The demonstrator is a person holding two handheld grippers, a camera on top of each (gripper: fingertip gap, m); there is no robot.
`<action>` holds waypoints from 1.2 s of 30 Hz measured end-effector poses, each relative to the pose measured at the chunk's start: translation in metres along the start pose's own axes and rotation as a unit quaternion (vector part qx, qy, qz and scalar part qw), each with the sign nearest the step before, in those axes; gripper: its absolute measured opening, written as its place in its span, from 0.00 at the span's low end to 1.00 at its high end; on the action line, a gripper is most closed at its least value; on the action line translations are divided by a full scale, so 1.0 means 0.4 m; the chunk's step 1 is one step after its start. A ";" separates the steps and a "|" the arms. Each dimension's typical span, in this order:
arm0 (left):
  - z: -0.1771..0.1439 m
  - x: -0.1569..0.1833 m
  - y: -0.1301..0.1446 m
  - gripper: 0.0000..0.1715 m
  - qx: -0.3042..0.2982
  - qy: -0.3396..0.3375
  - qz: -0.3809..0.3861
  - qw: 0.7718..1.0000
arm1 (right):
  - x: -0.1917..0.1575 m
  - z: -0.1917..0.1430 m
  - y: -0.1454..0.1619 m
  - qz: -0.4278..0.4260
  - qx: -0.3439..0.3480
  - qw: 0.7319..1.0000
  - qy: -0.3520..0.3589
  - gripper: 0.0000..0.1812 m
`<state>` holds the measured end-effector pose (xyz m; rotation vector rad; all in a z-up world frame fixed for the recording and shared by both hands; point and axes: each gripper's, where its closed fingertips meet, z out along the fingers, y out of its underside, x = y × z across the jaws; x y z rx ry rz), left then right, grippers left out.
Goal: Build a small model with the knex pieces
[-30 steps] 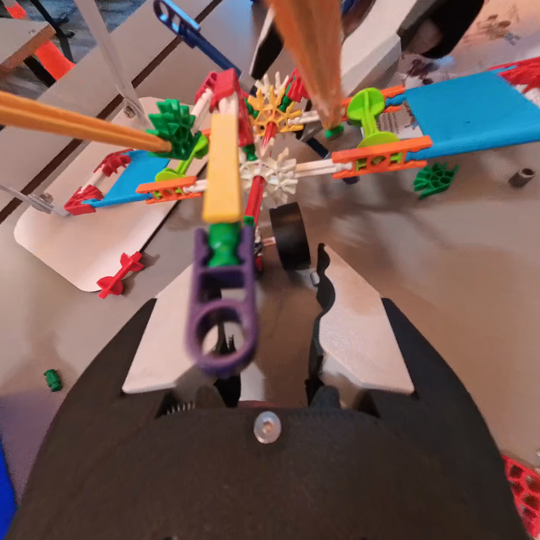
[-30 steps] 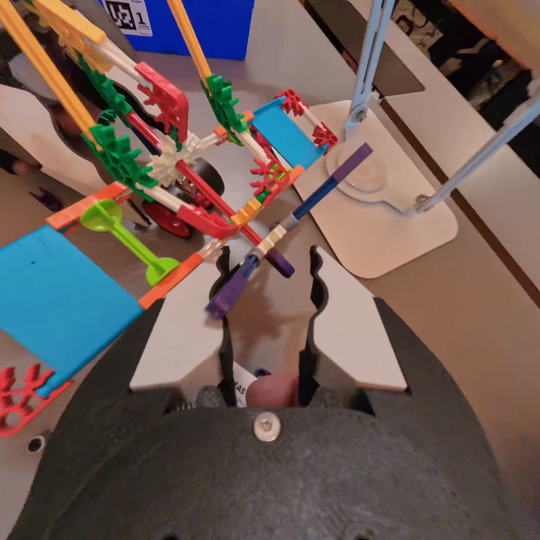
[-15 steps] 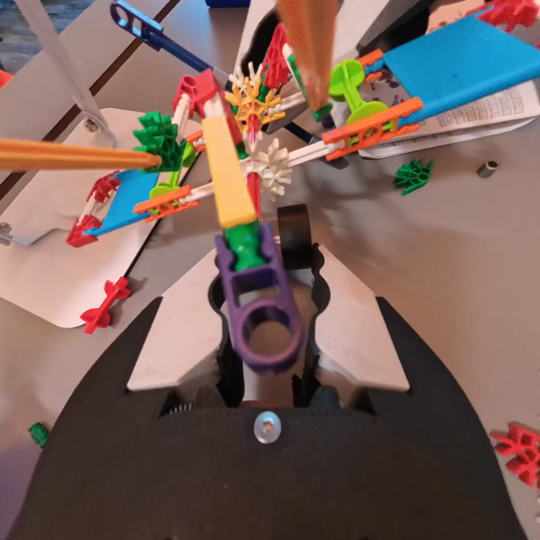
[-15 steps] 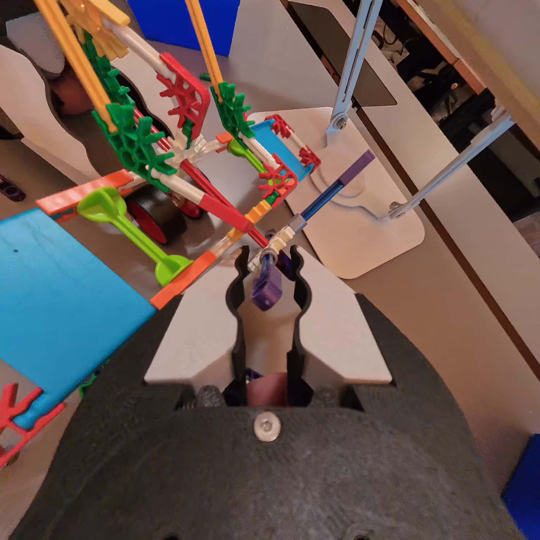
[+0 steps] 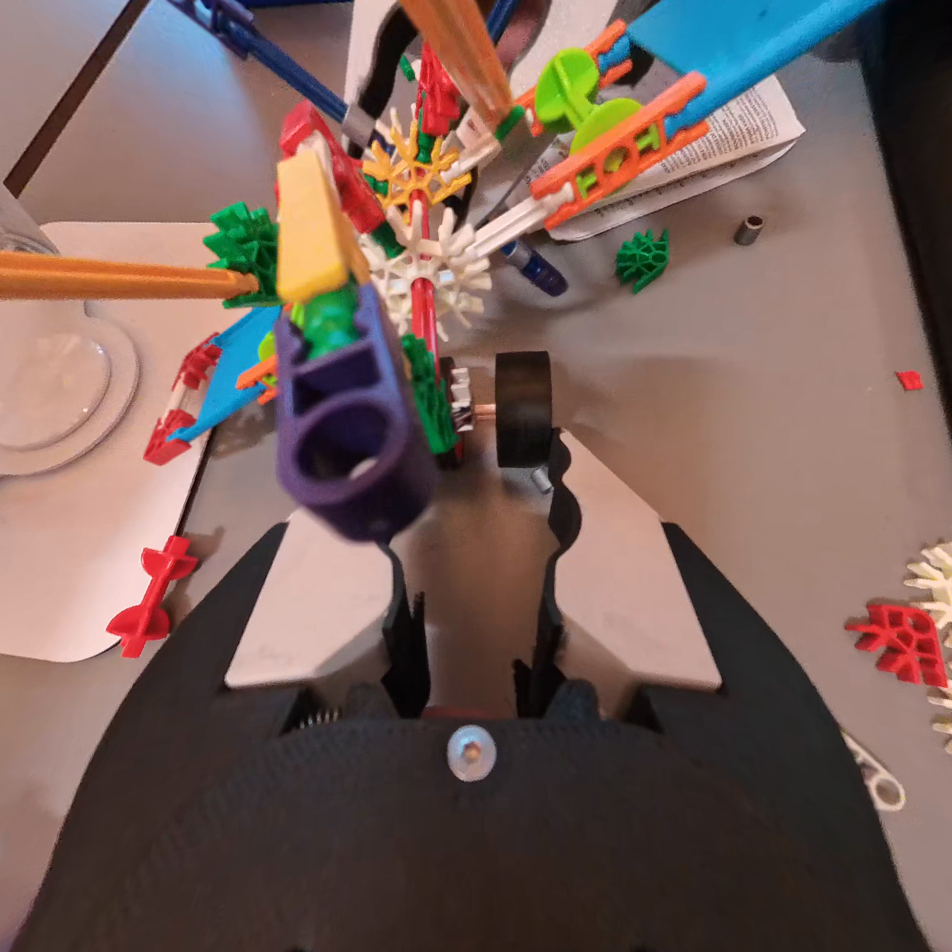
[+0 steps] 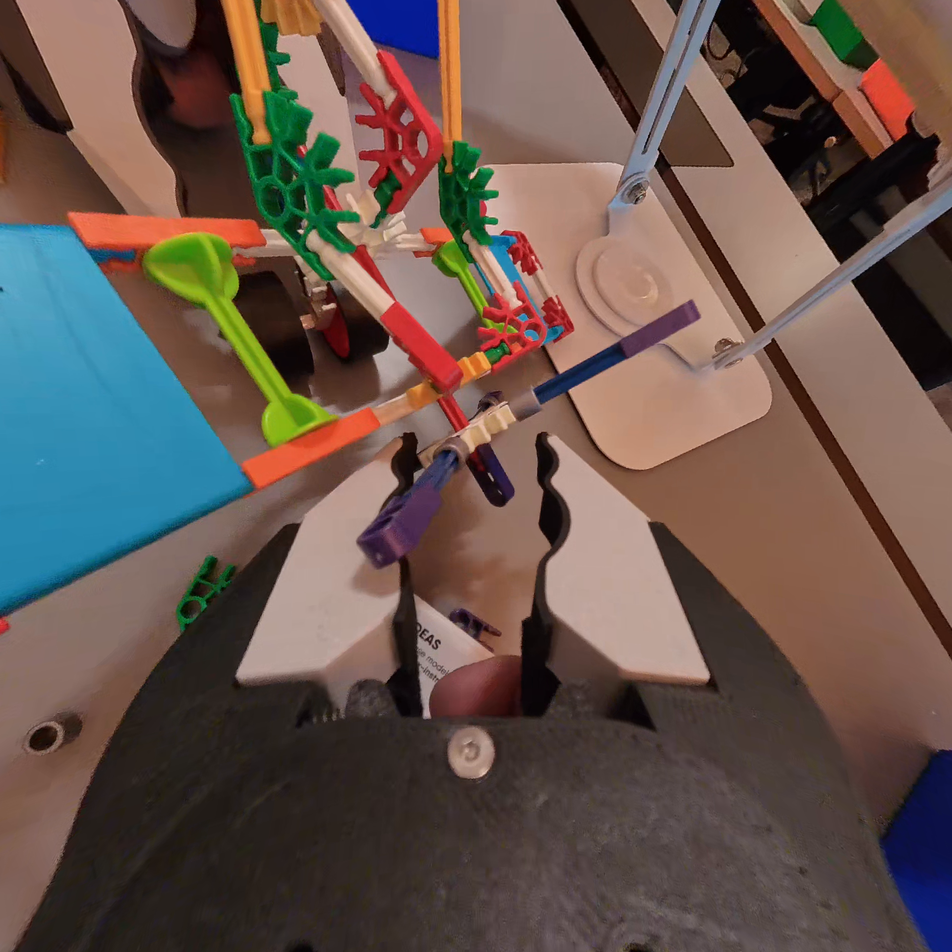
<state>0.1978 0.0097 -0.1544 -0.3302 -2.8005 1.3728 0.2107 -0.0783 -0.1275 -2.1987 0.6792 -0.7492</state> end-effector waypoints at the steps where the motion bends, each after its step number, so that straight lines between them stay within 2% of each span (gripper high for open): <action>1: -0.001 0.000 0.002 0.32 -0.005 -0.002 0.000 1.000 | -0.002 0.001 -0.002 -0.003 0.000 1.000 0.001 0.25; 5: -0.014 -0.011 0.014 0.34 -0.027 -0.033 0.012 0.999 | -0.008 -0.001 -0.005 -0.020 -0.003 1.000 0.004 0.22; 9: -0.055 -0.020 -0.004 0.34 -0.012 -0.058 0.000 0.998 | -0.007 -0.005 -0.002 -0.037 -0.010 0.999 0.018 0.18; 14: -0.072 -0.041 -0.030 0.23 0.029 -0.084 -0.018 0.996 | 0.007 -0.010 -0.011 -0.074 -0.014 0.995 0.060 0.17; 19: -0.101 -0.047 -0.081 0.16 0.084 -0.093 -0.019 0.992 | 0.019 -0.015 -0.023 -0.129 -0.014 0.986 0.108 0.14; 22: -0.103 -0.043 -0.079 0.07 0.079 -0.098 -0.002 0.992 | 0.021 -0.016 -0.033 -0.158 -0.007 0.979 0.127 0.14; 32: -0.096 -0.048 -0.076 0.04 0.064 -0.127 0.049 0.989 | 0.020 -0.028 -0.050 -0.206 0.004 0.967 0.150 0.15; 36: -0.093 -0.054 -0.072 0.04 0.066 -0.120 0.036 0.990 | 0.017 -0.030 -0.051 -0.205 0.009 0.968 0.144 0.15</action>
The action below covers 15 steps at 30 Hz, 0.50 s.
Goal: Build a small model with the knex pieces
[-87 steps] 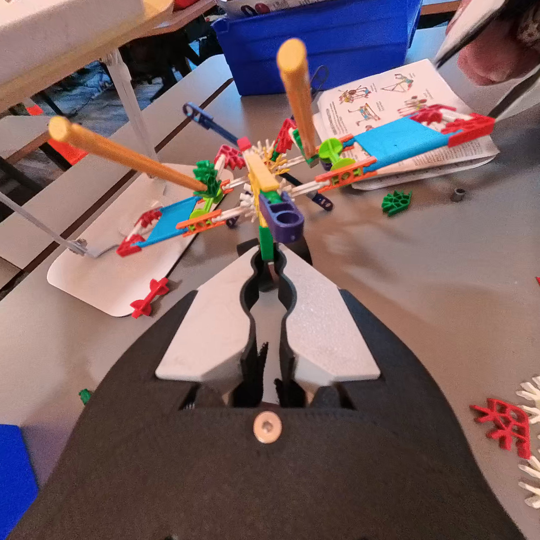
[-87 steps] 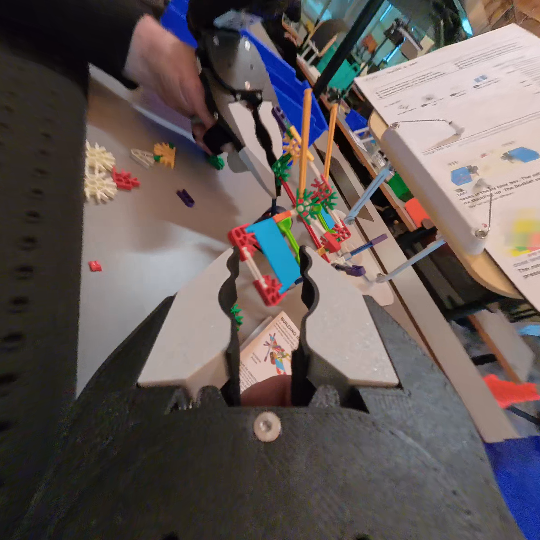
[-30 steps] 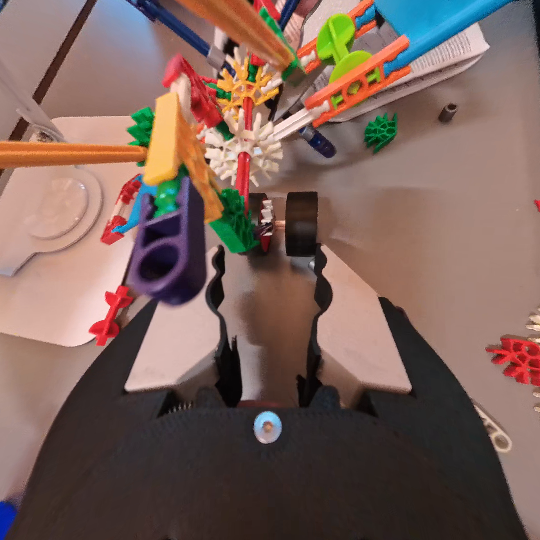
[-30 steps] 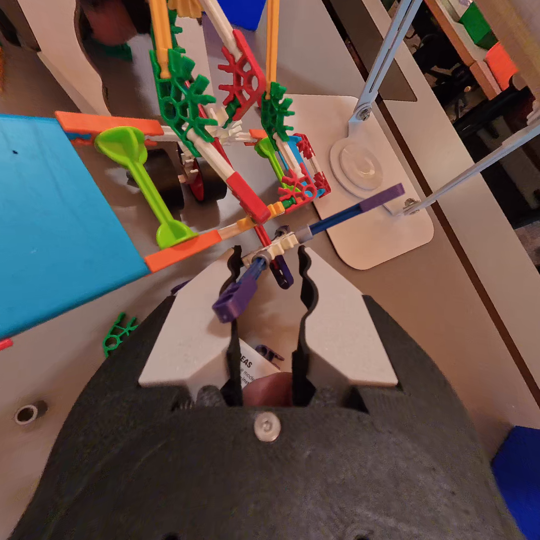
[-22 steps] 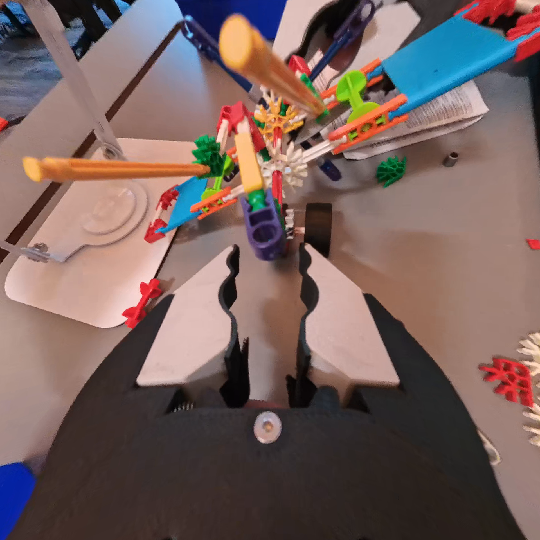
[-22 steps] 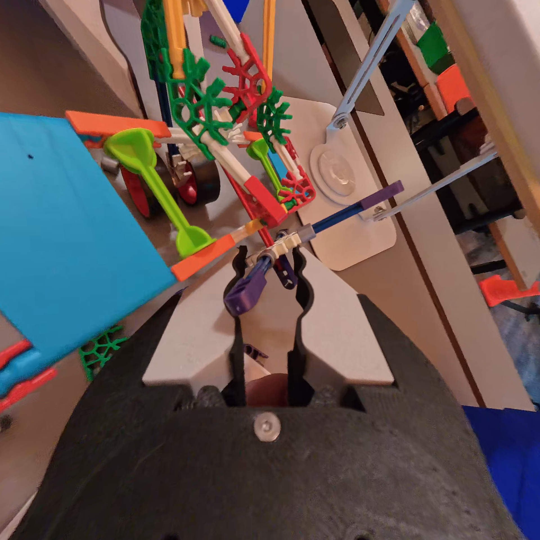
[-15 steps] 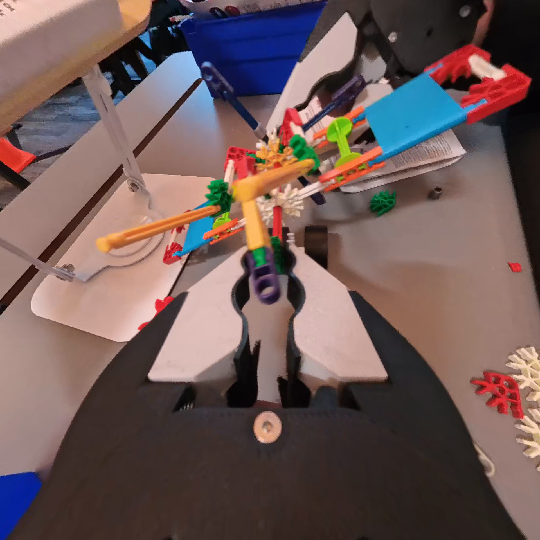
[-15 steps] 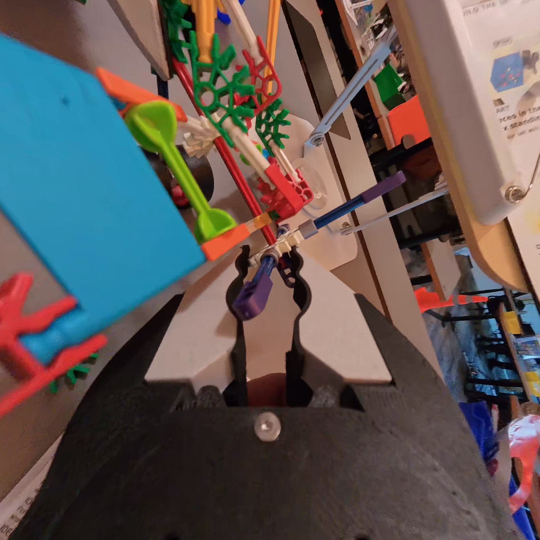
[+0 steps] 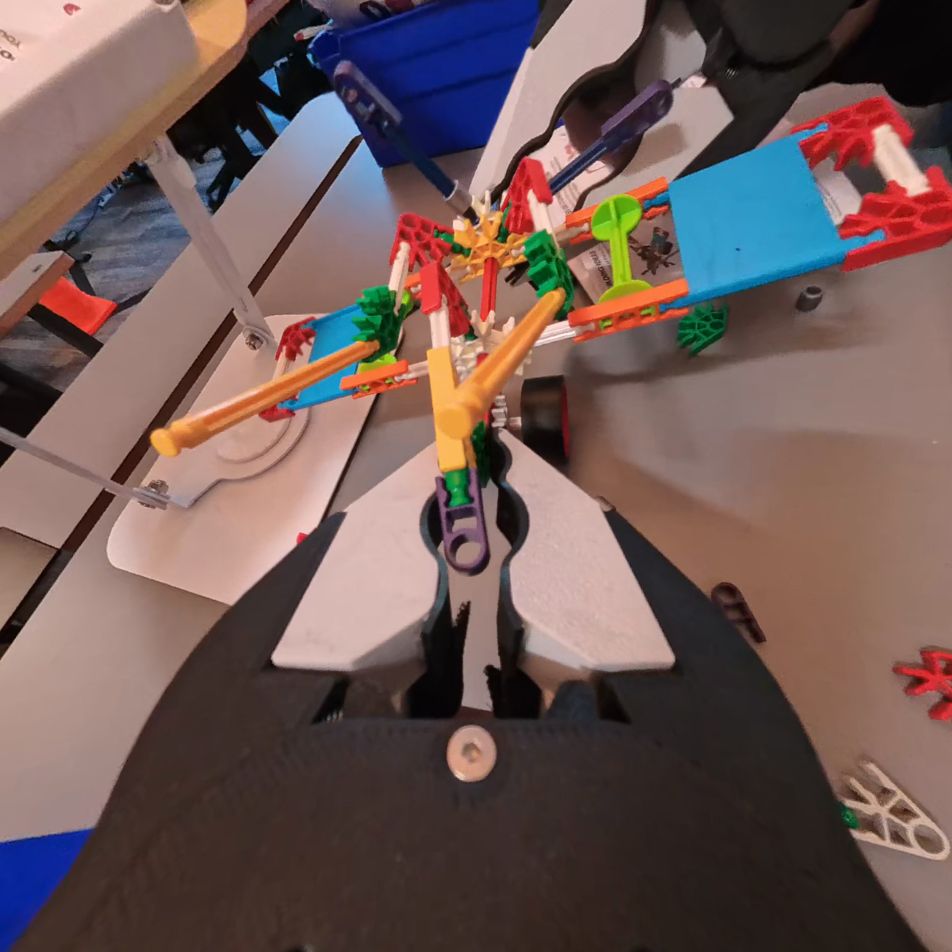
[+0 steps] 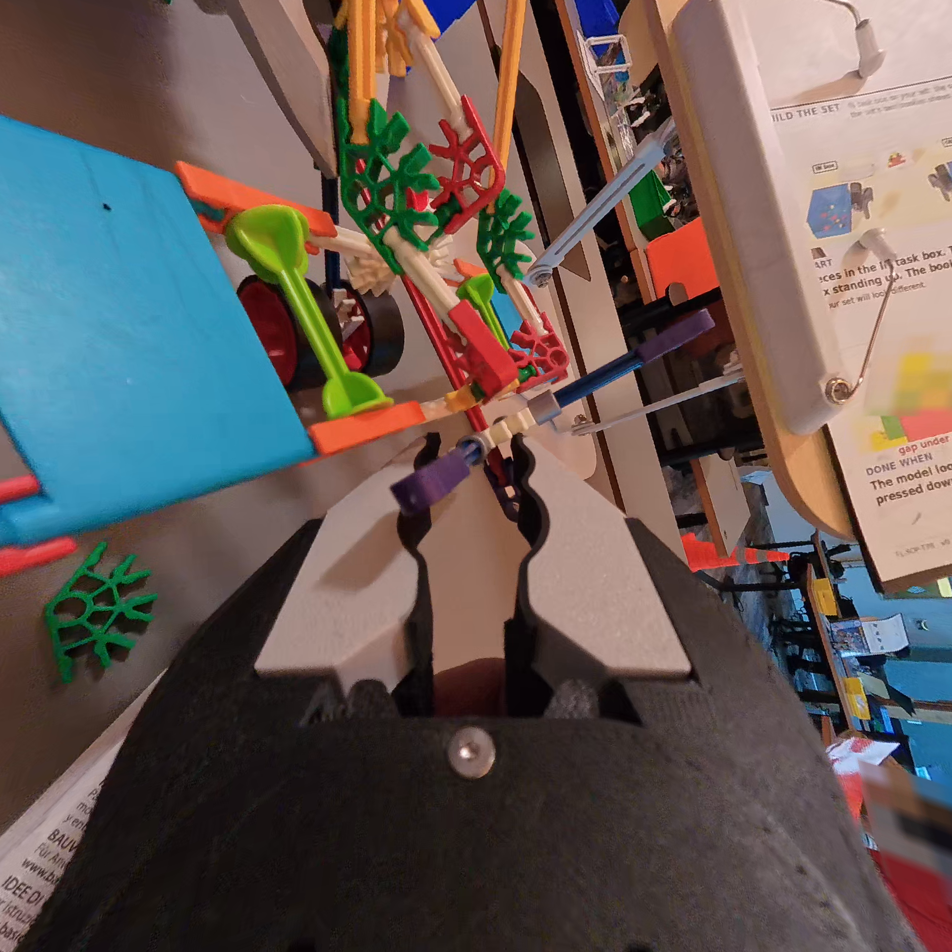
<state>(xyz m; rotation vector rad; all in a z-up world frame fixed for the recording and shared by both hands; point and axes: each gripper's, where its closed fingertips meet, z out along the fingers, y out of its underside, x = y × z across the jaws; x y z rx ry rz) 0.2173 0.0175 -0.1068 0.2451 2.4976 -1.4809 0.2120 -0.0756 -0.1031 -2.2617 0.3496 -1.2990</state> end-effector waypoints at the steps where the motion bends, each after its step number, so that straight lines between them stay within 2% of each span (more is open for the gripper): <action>1: 0.001 -0.002 0.002 0.04 0.001 0.002 -0.005 1.000 | 0.001 -0.001 -0.001 0.001 0.001 1.000 0.000 0.15; 7: 0.006 -0.009 0.005 0.05 0.008 0.007 -0.020 1.000 | 0.004 -0.007 -0.003 0.009 0.008 1.000 -0.003 0.16; 15: 0.004 -0.022 0.014 0.04 0.019 0.014 -0.041 0.999 | 0.012 -0.019 0.007 0.077 0.025 0.996 -0.035 0.20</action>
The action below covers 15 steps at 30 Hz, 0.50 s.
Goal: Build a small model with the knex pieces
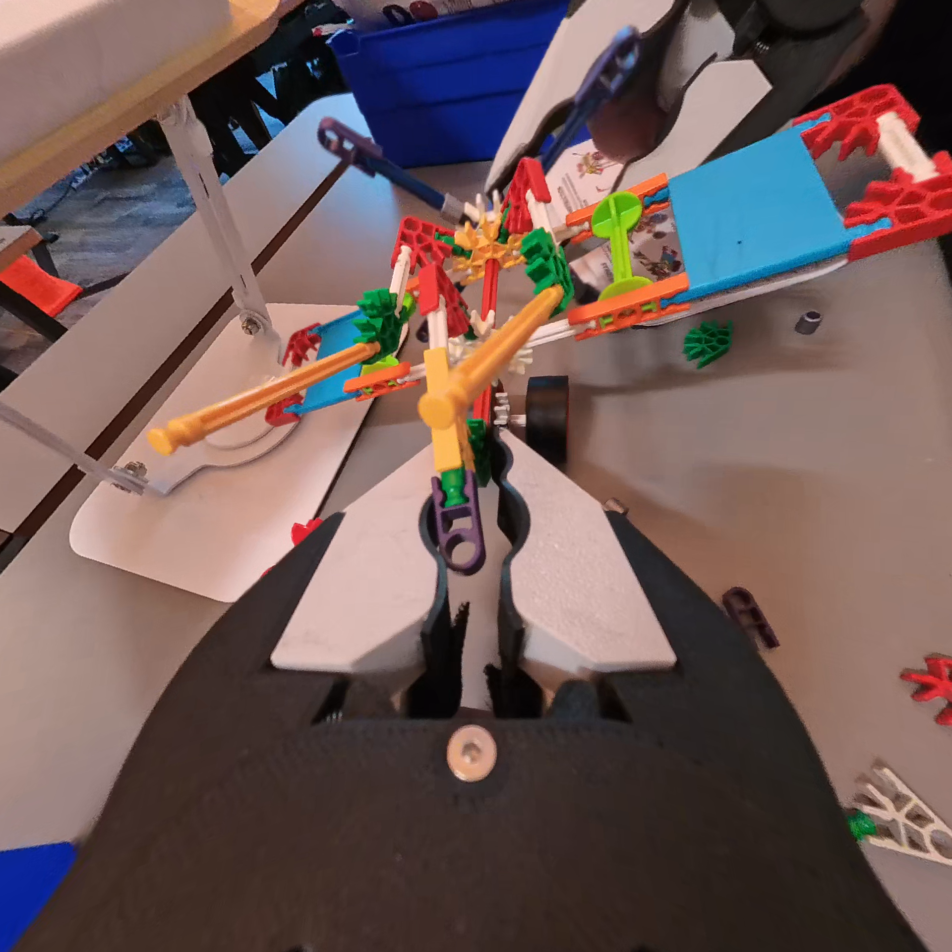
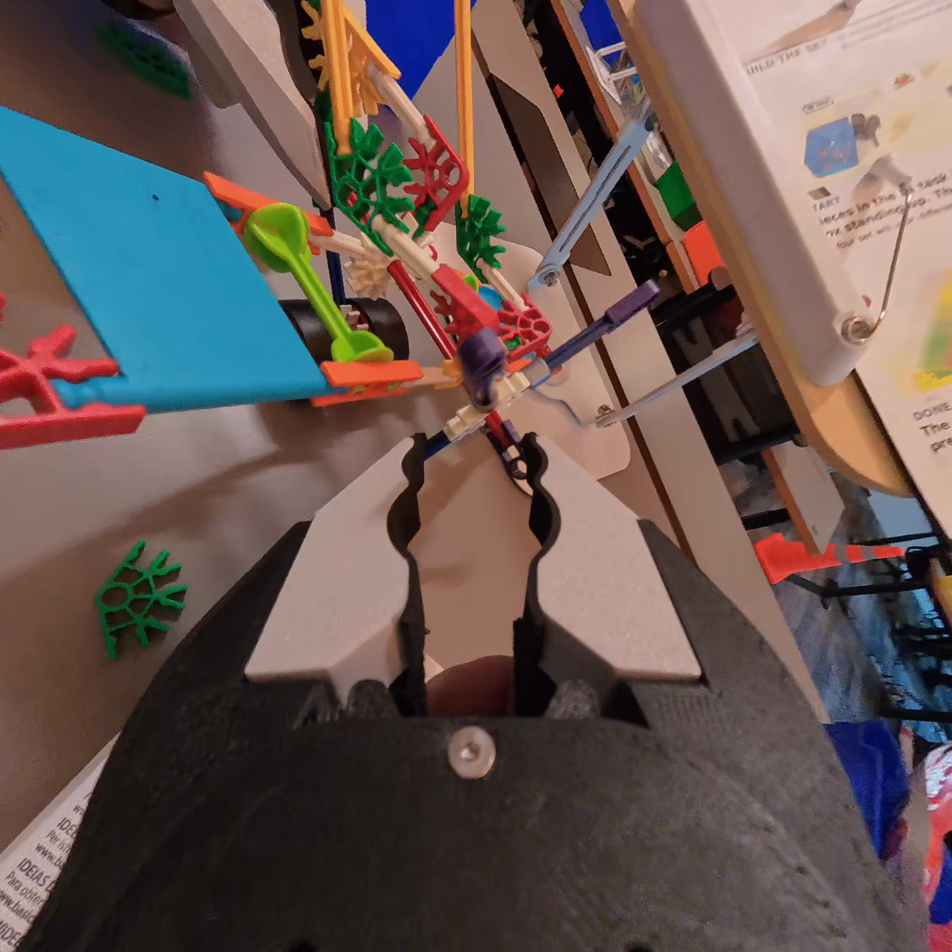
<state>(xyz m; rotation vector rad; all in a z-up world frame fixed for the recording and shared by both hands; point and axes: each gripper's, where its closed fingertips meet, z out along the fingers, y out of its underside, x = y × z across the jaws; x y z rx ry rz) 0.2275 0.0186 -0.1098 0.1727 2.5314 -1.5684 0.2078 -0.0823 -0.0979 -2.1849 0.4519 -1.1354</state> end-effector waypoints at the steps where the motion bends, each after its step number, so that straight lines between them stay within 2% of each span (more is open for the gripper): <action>1: 0.000 0.001 0.000 0.04 0.000 0.003 0.001 1.000 | -0.001 0.002 0.002 0.006 0.000 1.000 -0.003 0.20; 15: 0.003 -0.001 -0.005 0.06 -0.010 -0.010 0.020 1.000 | -0.019 -0.014 0.006 0.017 0.005 0.999 -0.040 0.16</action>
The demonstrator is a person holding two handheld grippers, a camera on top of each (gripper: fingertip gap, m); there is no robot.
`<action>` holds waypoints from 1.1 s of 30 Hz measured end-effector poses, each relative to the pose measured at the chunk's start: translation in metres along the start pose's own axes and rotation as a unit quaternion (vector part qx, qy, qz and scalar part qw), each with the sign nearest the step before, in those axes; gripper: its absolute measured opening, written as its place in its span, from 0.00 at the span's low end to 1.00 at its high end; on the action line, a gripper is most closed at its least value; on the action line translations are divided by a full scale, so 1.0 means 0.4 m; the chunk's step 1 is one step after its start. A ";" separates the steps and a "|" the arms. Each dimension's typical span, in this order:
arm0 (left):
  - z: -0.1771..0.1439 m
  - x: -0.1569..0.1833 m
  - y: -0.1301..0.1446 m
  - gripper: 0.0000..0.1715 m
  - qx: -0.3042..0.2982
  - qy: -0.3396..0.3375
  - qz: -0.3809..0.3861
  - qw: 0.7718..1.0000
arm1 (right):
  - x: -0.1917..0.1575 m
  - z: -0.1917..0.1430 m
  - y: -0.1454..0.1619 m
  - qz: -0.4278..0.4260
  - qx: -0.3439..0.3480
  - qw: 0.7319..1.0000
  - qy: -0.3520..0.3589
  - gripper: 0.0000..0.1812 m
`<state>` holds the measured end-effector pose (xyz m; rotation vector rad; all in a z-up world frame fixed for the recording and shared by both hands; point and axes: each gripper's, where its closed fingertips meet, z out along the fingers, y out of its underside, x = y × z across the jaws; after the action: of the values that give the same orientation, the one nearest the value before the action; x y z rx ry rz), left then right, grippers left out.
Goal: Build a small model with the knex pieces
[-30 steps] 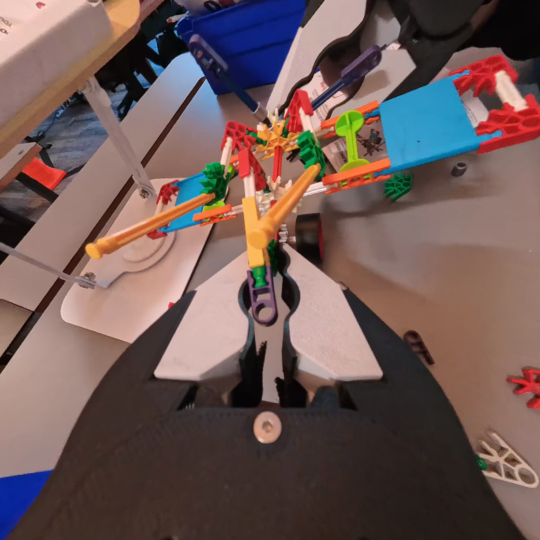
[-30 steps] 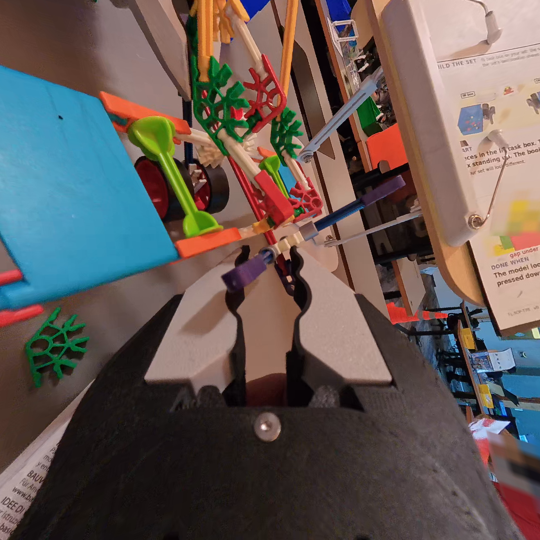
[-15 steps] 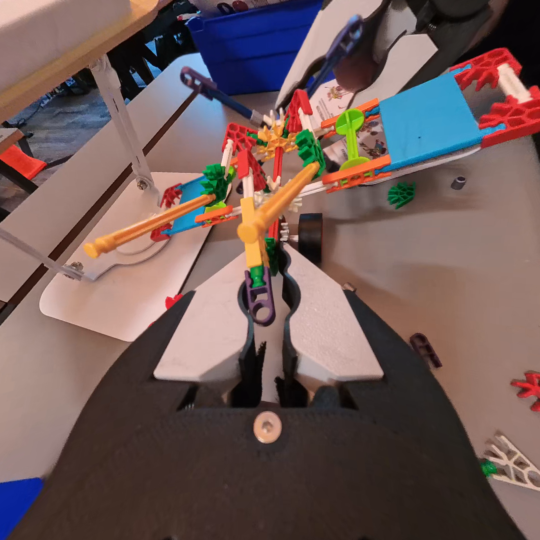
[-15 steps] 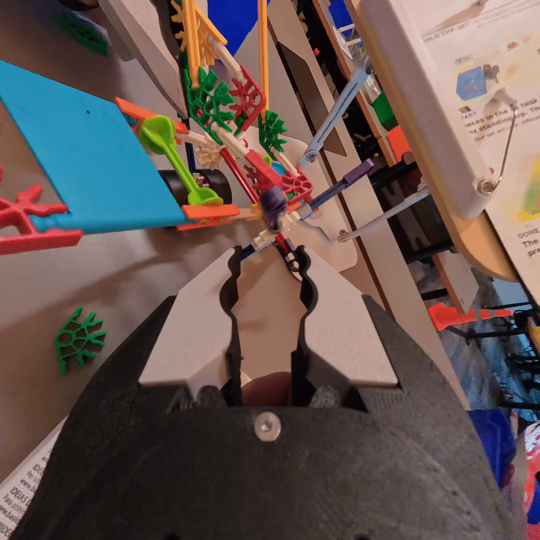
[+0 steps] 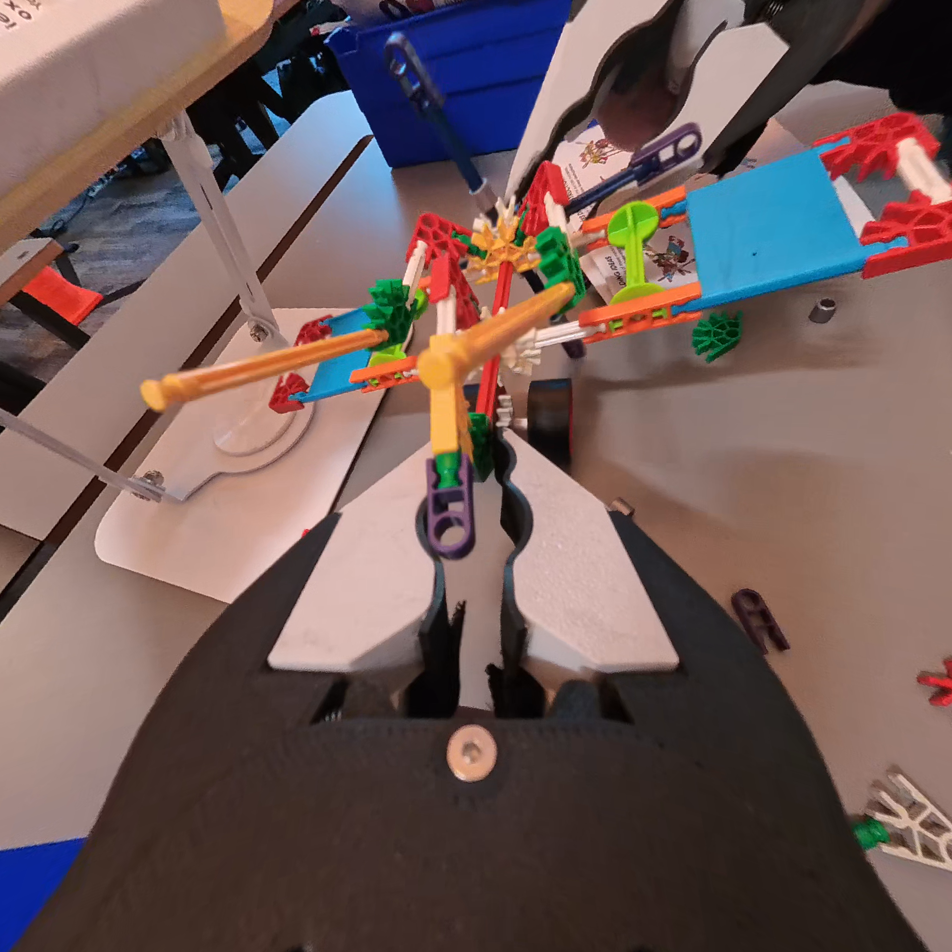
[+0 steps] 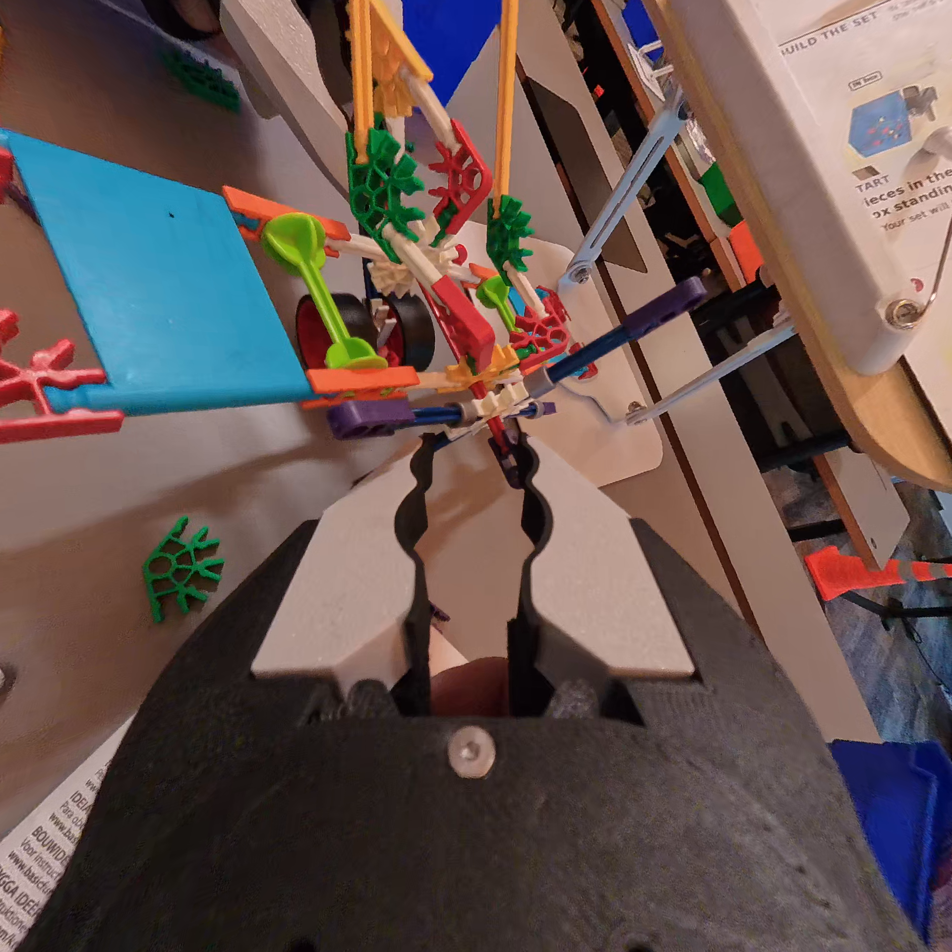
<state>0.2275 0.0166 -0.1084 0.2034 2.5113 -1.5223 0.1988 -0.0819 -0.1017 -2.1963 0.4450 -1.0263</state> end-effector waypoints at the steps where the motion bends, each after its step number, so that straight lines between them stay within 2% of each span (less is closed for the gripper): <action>1: -0.002 -0.001 -0.001 0.07 0.000 -0.002 0.000 1.000 | -0.002 0.001 0.003 -0.001 -0.002 1.000 -0.001 0.17; 4: -0.015 -0.007 -0.003 0.11 -0.001 -0.006 -0.002 1.000 | -0.007 0.007 0.010 -0.005 -0.008 1.000 -0.004 0.17; 8: -0.036 -0.010 -0.006 0.10 0.005 -0.011 -0.003 1.000 | -0.011 0.012 0.013 0.001 -0.010 1.000 -0.008 0.17; 15: -0.065 -0.017 -0.058 0.16 0.034 -0.027 -0.007 0.999 | 0.001 0.022 0.038 0.026 -0.031 0.999 -0.005 0.20; 17: -0.062 -0.019 -0.063 0.14 0.035 -0.035 0.001 0.999 | 0.003 0.031 0.050 0.050 -0.038 0.998 -0.010 0.24; 20: -0.054 -0.016 -0.068 0.05 0.042 -0.031 -0.002 0.999 | -0.011 0.050 0.069 0.088 -0.051 0.994 -0.039 0.29; 28: -0.052 -0.015 -0.067 0.03 0.063 -0.011 -0.022 0.998 | -0.006 0.066 0.055 0.077 -0.042 0.996 -0.025 0.15; 29: -0.052 -0.014 -0.065 0.03 0.065 -0.008 -0.021 0.998 | -0.001 0.061 0.044 0.072 -0.034 0.997 -0.017 0.10; 33: -0.050 -0.012 -0.058 0.03 0.067 -0.003 -0.017 0.998 | 0.017 0.041 0.019 0.068 -0.020 0.997 0.002 0.09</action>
<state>0.2250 0.0236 -0.0784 0.1754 2.4204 -1.7039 0.2156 -0.0840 -0.1113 -2.1672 0.6129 -0.9552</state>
